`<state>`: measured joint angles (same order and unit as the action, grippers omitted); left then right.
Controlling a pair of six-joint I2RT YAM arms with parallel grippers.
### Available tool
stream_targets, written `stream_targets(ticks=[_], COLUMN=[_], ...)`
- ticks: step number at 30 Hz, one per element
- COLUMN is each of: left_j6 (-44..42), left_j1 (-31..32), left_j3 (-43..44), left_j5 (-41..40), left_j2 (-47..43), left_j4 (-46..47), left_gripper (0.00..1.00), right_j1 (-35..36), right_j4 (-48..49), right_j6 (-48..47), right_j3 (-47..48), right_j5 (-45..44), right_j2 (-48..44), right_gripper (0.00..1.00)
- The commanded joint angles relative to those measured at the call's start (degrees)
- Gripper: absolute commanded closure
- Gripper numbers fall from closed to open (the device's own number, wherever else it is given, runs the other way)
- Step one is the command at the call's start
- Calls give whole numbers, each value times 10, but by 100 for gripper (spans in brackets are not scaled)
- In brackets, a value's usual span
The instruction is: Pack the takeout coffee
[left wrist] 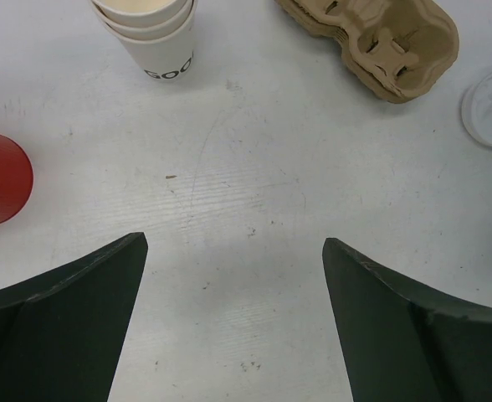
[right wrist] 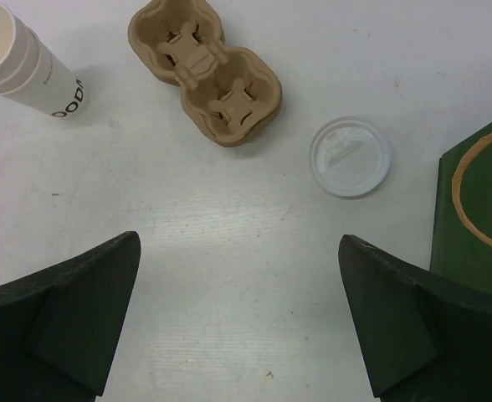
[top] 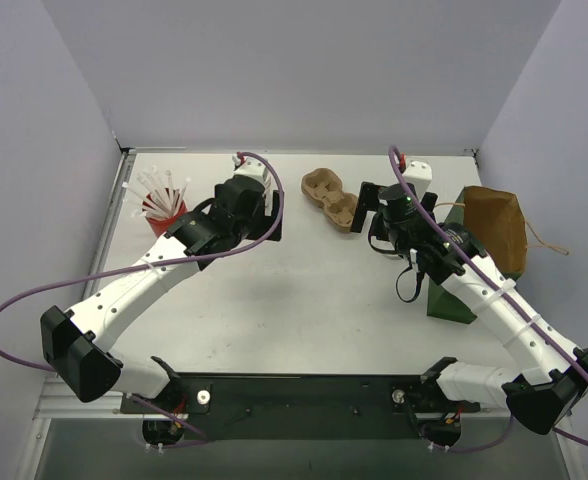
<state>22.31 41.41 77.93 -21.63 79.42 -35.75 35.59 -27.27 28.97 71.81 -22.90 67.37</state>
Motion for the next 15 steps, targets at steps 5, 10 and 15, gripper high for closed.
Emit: stream_targets(ticks=[5,10,15], left_j6=[21,61,99], left_j1=[-24,-65,-139], left_j3=[13,57,110], left_j5=[-5,-13,-33], left_j2=[-19,13,68], left_j4=[9,-19,-34], left_gripper=[3,16,28], right_j1=[-3,-3,-3], right_j4=[-3,-3,-3], right_j6=[7,6,3], right_j3=[7,3,3], right_j5=[-4,4,21], right_j2=[0,2,10], right_gripper=[0,0,0])
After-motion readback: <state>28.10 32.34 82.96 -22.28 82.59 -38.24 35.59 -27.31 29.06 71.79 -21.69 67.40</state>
